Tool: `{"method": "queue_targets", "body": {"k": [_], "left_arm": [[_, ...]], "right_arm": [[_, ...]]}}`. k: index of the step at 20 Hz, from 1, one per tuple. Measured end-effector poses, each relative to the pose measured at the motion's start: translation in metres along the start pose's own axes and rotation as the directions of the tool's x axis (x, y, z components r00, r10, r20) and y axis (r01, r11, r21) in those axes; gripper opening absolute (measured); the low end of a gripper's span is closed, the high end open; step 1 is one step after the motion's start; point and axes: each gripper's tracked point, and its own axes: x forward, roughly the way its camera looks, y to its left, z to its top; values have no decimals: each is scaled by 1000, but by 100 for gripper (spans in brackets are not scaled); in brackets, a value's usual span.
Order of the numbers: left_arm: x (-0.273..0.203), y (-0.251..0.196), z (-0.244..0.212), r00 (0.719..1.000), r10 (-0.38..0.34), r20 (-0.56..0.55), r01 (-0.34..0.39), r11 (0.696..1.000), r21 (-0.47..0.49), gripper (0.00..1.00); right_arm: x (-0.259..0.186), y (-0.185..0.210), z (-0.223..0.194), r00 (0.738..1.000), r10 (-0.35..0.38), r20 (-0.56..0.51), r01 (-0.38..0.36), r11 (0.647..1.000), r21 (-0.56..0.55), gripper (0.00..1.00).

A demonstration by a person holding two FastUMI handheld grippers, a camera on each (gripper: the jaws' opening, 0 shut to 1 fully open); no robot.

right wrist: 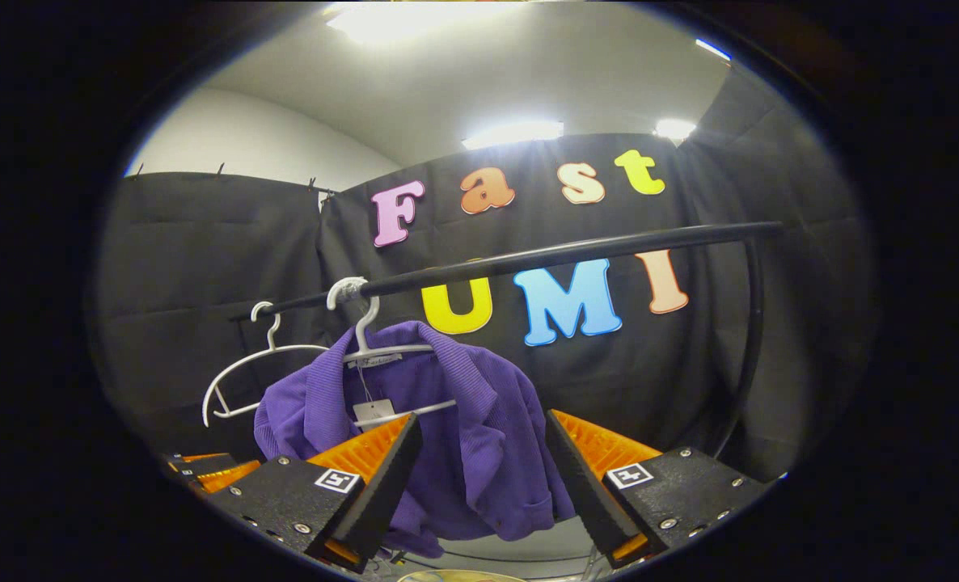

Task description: Grasp the clothes on the hanger with both hands and then place them into the laundry hamper below.

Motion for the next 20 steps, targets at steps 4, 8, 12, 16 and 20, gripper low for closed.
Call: {"method": "queue_targets", "body": {"k": [4, 8, 12, 16, 20], "left_arm": [[50, -4, -4, 998, 62, 3, -62, 997, -56, 89], [88, 1, -14, 984, 179, 8, -179, 983, -25, 99], [113, 5, -18, 961, 274, 35, -275, 962, 8, 99], [131, 3, -21, 952, 304, 28, -304, 952, 27, 95], [136, 7, -21, 935, 351, 54, -354, 932, 76, 99]], "right_arm": [[52, -7, -19, 999, 28, -40, -27, 999, 29, 95], [90, -18, -49, 999, 37, -34, -36, 999, 33, 95], [125, -16, -76, 994, 87, -69, -81, 993, 86, 95], [143, -22, -83, 997, 75, -35, -74, 997, 29, 95], [152, -18, -85, 996, 91, -18, -90, 995, 30, 93]]}}
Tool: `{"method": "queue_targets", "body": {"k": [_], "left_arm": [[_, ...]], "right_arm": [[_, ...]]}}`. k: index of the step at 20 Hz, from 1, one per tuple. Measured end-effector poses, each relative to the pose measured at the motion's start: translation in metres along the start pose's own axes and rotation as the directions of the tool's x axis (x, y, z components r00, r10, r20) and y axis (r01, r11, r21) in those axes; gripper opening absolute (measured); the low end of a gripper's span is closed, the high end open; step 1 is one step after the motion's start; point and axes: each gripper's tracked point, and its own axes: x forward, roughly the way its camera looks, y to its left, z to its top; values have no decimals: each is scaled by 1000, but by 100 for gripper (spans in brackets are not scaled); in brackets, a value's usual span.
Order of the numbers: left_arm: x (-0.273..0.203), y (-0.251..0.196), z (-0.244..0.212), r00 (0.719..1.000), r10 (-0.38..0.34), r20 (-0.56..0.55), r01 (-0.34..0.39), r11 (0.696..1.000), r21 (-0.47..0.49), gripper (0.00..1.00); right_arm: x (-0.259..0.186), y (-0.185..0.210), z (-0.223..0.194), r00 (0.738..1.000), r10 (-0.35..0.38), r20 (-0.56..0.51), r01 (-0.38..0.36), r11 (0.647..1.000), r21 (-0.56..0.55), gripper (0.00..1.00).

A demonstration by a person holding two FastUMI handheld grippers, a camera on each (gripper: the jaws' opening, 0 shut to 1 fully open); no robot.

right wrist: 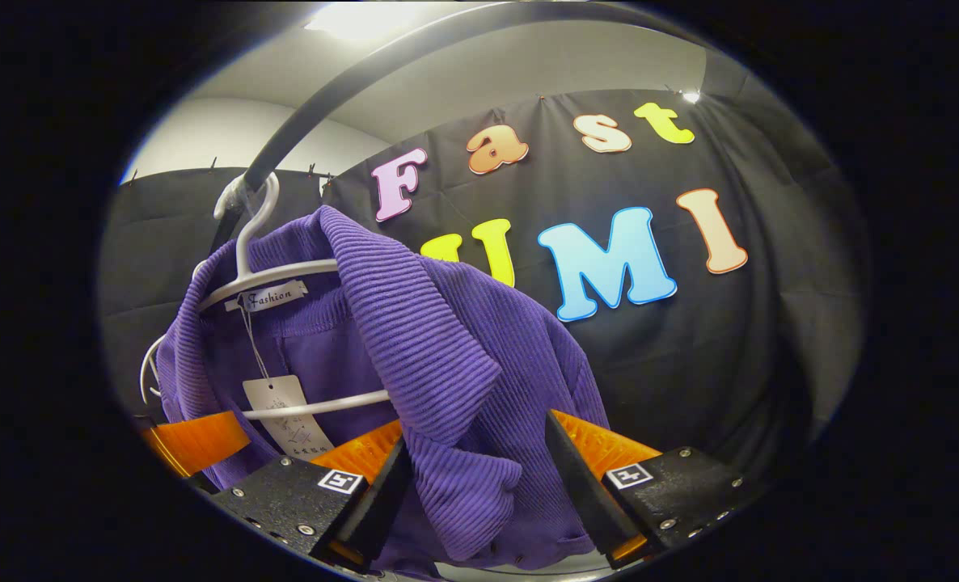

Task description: Grasp the clothes on the hanger with both hands and then place them into the laundry hamper below.

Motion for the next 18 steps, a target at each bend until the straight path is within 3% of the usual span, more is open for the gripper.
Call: {"method": "queue_targets", "body": {"k": [3, 4, 5, 6, 8, 9, 11, 12, 14, 15, 18], "left_arm": [[12, 0, 0, 1000, 27, 0, -27, 1000, 6, 92], [14, 6, 1, 999, 48, 5, -48, 999, 7, 78], [14, 5, 0, 1000, 28, 6, -28, 1000, -1, 63], [12, 6, 1, 1000, 28, 12, -28, 1000, -6, 49], [8, 11, 7, 998, 56, 36, -55, 998, -24, 14], [5, 6, 5, 998, 47, 36, -46, 998, -35, 20], [-3, -6, 5, 999, -17, 45, 19, 999, -46, 16], [1, -18, 0, 998, -57, 36, 59, 996, -65, 12], [1, -16, 6, 996, -65, 63, 69, 995, -71, 12], [-15, -10, 14, 994, -74, 81, 79, 995, -66, 7], [-40, -5, 31, 990, -98, 106, 106, 992, -71, 7]], "right_arm": [[12, -1, 6, 1000, 26, 6, -25, 999, -22, 83], [16, 0, 10, 999, 43, 13, -43, 999, -16, 66], [15, 2, 12, 997, 74, 19, -74, 997, 5, 59], [12, 2, 13, 996, 82, 28, -83, 996, 31, 37], [9, -1, 16, 993, 114, 41, -117, 990, 84, 13], [9, 7, 13, 983, 184, 21, -186, 976, 113, 11], [9, 20, 10, 958, 287, 8, -286, 952, 112, 7], [8, 18, 11, 953, 302, 6, -301, 950, 78, 4], [0, 23, 15, 949, 314, 12, -315, 949, 28, 2], [-4, 24, 17, 948, 317, 16, -318, 948, 13, 2], [-9, 20, 25, 955, 294, 36, -293, 956, -24, 2]]}}
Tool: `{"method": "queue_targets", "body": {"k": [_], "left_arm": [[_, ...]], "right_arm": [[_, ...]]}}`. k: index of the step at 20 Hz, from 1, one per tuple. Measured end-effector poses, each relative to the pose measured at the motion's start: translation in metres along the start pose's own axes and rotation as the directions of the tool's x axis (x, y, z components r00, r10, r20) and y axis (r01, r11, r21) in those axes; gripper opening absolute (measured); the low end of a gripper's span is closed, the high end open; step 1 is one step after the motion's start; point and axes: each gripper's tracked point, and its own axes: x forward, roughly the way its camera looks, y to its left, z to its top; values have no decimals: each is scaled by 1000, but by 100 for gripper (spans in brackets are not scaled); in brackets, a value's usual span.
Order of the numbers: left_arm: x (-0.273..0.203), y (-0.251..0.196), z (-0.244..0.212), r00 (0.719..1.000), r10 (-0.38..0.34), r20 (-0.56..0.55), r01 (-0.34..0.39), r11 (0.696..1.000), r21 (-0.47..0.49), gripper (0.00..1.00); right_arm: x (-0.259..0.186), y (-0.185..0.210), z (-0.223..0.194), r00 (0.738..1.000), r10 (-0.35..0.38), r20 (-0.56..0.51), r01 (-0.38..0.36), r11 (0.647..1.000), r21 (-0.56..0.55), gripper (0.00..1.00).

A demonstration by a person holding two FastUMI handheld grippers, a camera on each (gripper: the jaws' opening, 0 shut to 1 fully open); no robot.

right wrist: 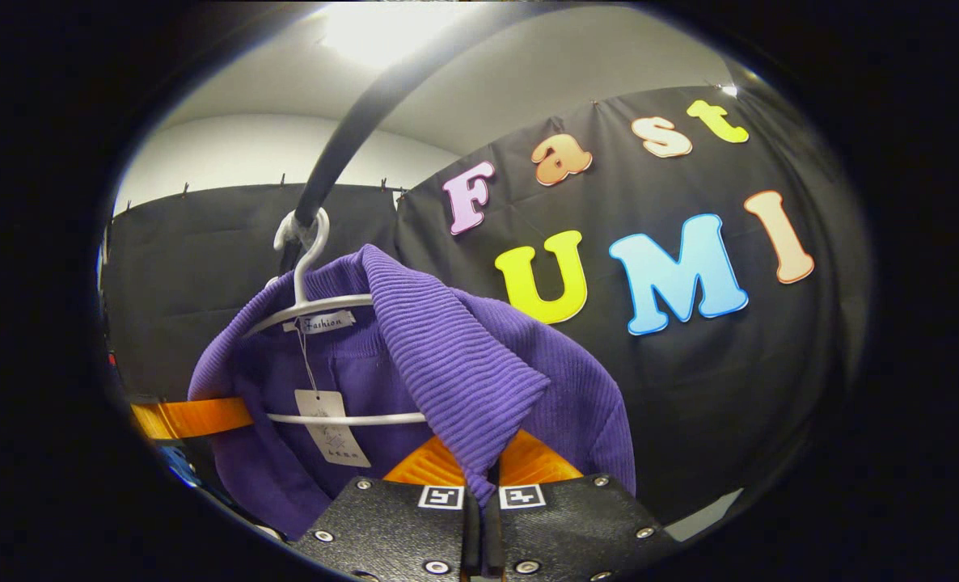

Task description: Grasp the clothes on the hanger with both hands and then place them into the laundry hamper below.

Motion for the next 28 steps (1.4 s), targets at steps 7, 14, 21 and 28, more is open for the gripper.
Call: {"method": "queue_targets", "body": {"k": [7, 14, 21, 28], "left_arm": [[-24, 7, 44, 997, -54, 56, 58, 996, -72, 1], [-10, 51, 100, 986, -151, 74, 161, 977, -144, 0], [-5, 113, 116, 970, -242, 33, 244, 956, -165, 1], [-1, 163, 112, 935, -355, -21, 350, 929, -119, 1]], "right_arm": [[-9, -8, 22, 997, -69, 45, 71, 996, -45, 2], [-15, -6, 58, 975, -185, 123, 193, 979, -59, 2], [-21, 4, 67, 944, -284, 167, 298, 953, -65, 2], [-28, 8, 77, 898, -387, 208, 410, 908, -81, 2]]}}
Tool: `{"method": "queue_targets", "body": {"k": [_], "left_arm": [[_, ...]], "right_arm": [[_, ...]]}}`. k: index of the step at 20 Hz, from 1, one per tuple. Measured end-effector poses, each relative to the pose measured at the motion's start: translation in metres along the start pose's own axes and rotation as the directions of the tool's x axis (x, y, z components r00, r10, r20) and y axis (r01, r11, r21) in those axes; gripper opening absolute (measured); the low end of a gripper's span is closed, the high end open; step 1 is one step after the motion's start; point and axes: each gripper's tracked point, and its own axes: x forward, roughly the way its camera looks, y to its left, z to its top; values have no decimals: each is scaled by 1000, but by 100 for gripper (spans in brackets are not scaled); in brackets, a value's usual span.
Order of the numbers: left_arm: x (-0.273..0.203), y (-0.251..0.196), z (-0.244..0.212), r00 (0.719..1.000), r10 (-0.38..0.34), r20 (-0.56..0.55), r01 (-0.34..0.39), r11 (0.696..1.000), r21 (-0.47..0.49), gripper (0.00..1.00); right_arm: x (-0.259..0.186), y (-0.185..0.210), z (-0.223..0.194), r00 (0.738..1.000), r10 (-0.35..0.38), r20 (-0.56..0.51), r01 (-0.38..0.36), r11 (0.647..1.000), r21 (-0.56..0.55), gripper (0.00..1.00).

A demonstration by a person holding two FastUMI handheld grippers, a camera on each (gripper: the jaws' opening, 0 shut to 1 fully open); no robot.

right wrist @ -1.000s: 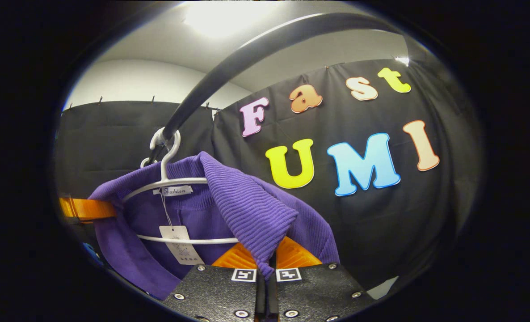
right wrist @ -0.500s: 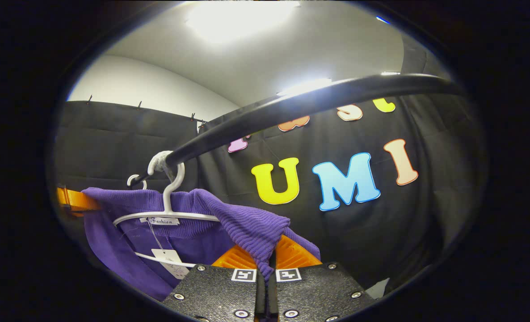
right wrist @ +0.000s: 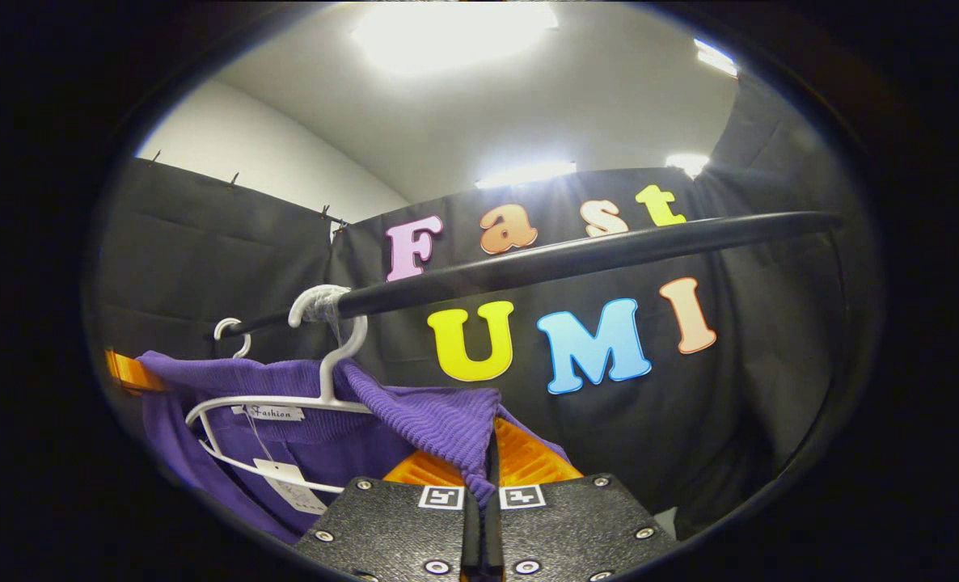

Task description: Grasp the clothes on the hanger with both hands and then place them into the laundry hamper below.

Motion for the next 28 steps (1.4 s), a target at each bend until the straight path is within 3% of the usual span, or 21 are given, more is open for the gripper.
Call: {"method": "queue_targets", "body": {"k": [6, 16, 28], "left_arm": [[8, 24, -9, 996, -80, -47, 82, 996, 41, 0], [25, 49, -79, 988, -91, -125, 96, 995, 30, 1], [4, 13, -124, 997, 16, -79, -10, 997, 78, 1]], "right_arm": [[-4, 7, 8, 997, -71, 22, 72, 997, -29, 2], [-8, 8, 5, 995, -96, 19, 97, 994, -59, 2], [0, -8, -5, 1000, -27, -4, 27, 997, -66, 2]]}}
